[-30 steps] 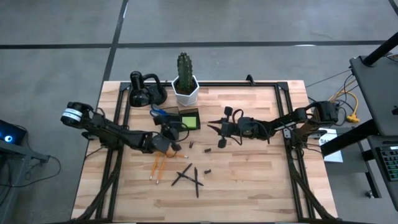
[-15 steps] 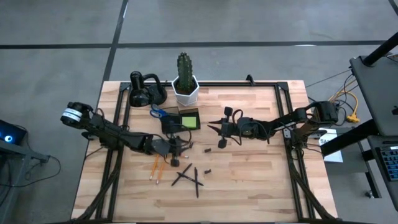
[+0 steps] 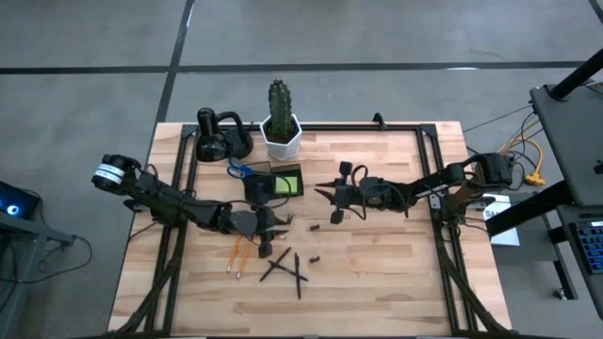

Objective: Pick and place office supplies into organizer
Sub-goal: Put the bottom left orange pencil into the black desk organizer

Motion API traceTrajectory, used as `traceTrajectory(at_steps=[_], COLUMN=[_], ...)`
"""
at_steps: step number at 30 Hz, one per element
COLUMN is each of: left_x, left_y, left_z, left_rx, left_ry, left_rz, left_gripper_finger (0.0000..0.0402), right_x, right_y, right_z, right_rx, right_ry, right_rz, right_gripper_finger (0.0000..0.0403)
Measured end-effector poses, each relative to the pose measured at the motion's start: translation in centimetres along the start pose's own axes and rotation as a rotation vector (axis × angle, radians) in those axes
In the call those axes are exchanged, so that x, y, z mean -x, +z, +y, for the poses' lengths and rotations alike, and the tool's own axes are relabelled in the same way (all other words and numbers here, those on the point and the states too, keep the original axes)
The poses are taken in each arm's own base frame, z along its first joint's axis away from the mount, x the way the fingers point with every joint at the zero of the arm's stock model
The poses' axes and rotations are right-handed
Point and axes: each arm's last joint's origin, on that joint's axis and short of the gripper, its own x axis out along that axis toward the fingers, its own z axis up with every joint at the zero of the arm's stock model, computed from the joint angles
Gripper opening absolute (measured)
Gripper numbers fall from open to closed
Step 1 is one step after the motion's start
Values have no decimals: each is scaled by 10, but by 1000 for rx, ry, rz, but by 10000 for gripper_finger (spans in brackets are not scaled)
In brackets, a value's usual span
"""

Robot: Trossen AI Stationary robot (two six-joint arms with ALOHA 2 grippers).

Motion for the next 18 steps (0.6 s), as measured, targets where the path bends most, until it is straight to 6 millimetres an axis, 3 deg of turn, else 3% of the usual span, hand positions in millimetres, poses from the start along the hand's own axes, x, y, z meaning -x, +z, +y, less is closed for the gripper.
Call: traceTrajectory(at_steps=[8,18], left_x=[3,5], left_y=[10,53], left_z=[-7,-20], left_rx=[61,231], left_ry=[-230,-312], left_rz=[40,-110], left_gripper_finger=[87,87], right_x=[0,0], right_y=[0,1], right_z=[-1,-1], right_rx=[73,101], right_ry=[-1,-4], right_rz=[-3,-9], right_gripper_finger=[47,47])
